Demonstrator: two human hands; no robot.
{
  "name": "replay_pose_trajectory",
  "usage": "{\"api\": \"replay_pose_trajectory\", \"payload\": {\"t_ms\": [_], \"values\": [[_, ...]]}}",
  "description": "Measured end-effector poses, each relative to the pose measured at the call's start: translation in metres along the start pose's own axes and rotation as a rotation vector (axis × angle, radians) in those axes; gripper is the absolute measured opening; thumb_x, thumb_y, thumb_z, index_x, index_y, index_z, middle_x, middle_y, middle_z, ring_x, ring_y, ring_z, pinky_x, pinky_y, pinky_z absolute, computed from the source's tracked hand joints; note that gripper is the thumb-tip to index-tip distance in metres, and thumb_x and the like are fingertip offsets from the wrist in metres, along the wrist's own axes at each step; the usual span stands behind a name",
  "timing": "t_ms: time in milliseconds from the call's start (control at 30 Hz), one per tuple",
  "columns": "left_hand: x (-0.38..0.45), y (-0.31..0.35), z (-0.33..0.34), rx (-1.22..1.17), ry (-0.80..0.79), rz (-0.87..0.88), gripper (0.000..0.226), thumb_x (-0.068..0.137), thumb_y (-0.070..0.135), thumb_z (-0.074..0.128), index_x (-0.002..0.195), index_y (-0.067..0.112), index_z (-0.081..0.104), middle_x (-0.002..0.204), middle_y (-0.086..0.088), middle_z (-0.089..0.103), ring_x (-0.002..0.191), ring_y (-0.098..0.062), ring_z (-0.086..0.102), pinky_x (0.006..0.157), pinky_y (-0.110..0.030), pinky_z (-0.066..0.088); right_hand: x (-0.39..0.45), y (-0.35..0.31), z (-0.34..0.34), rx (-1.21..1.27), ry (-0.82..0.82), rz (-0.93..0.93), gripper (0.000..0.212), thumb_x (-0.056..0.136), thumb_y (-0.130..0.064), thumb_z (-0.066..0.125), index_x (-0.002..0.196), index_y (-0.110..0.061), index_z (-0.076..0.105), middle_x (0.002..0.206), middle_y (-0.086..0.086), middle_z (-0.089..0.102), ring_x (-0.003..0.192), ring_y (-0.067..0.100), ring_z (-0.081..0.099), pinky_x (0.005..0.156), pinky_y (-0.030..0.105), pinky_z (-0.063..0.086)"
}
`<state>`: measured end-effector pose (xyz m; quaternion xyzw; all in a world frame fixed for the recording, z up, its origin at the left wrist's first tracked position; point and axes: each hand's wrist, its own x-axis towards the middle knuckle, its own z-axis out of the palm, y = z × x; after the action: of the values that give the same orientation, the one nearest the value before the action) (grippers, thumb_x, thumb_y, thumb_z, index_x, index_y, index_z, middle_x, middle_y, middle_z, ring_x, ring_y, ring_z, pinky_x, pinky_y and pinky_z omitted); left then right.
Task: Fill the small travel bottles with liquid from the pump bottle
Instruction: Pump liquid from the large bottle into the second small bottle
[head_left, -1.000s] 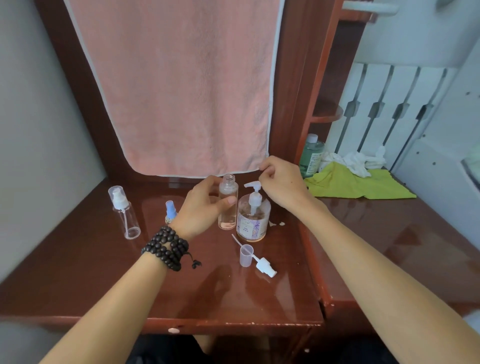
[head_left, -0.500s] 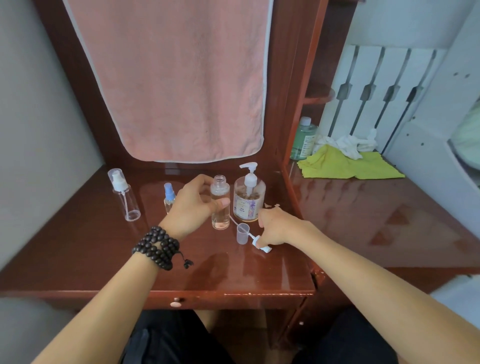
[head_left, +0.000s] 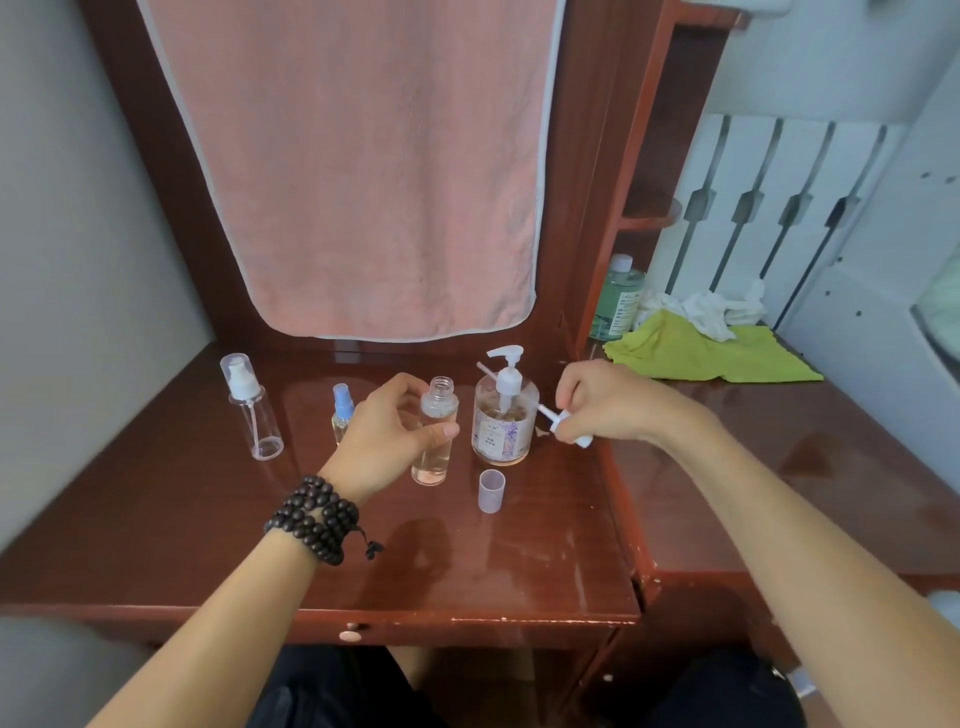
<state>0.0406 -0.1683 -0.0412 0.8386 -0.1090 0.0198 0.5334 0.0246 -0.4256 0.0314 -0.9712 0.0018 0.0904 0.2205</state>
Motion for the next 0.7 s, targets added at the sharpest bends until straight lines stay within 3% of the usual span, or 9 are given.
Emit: {"api": "replay_pose_trajectory", "payload": {"t_ms": [100,233,400,567,700], "values": [[0.001,-0.001,0.002,0.033,0.006,-0.007,0.032,0.072,0.033,0.082,0.094,0.033,0.059,0.097,0.009,0.070,0.091,-0.016,0.065,0.088,-0.038,0.052,-0.008,-0.001,-0.024,0.061,-0.017,-0.035,0.026,0.074,-0.015,0.082,0.093,-0.021,0.064,0.091,0.000,0.074,0.084,0.019,0.068,0.071,0.035,0.052],[0.004,-0.002,0.003,0.056,0.003,-0.013,0.034,0.068,0.039,0.082,0.091,0.037,0.058,0.094,0.009,0.070,0.088,-0.016,0.066,0.087,-0.043,0.054,-0.017,-0.012,-0.039,0.036,-0.129,-0.079,0.025,0.079,-0.011,0.079,0.099,-0.018,0.065,0.086,-0.003,0.077,0.066,0.003,0.064,0.061,0.023,0.044],[0.005,0.000,0.006,0.078,-0.004,0.010,0.033,0.070,0.033,0.083,0.091,0.034,0.057,0.094,0.009,0.070,0.086,-0.013,0.066,0.086,-0.038,0.053,-0.017,-0.022,-0.042,-0.022,-0.215,-0.100,0.025,0.079,-0.010,0.075,0.101,-0.016,0.065,0.082,-0.002,0.079,0.067,0.005,0.064,0.051,0.016,0.040],[0.003,0.000,0.006,0.105,-0.031,0.028,0.036,0.069,0.033,0.083,0.092,0.034,0.056,0.094,0.007,0.069,0.087,-0.013,0.066,0.084,-0.035,0.053,-0.015,-0.025,-0.042,-0.027,-0.263,-0.122,0.022,0.081,-0.011,0.073,0.102,-0.013,0.067,0.082,0.000,0.079,0.068,0.001,0.066,0.075,0.029,0.049],[0.001,0.003,0.008,0.116,-0.054,0.048,0.035,0.070,0.027,0.084,0.092,0.032,0.057,0.091,0.006,0.070,0.083,-0.011,0.068,0.081,-0.032,0.054,-0.014,-0.026,-0.052,-0.020,-0.213,-0.149,0.017,0.085,-0.014,0.073,0.101,-0.015,0.073,0.082,0.003,0.079,0.071,0.004,0.067,0.075,0.028,0.049]]}}
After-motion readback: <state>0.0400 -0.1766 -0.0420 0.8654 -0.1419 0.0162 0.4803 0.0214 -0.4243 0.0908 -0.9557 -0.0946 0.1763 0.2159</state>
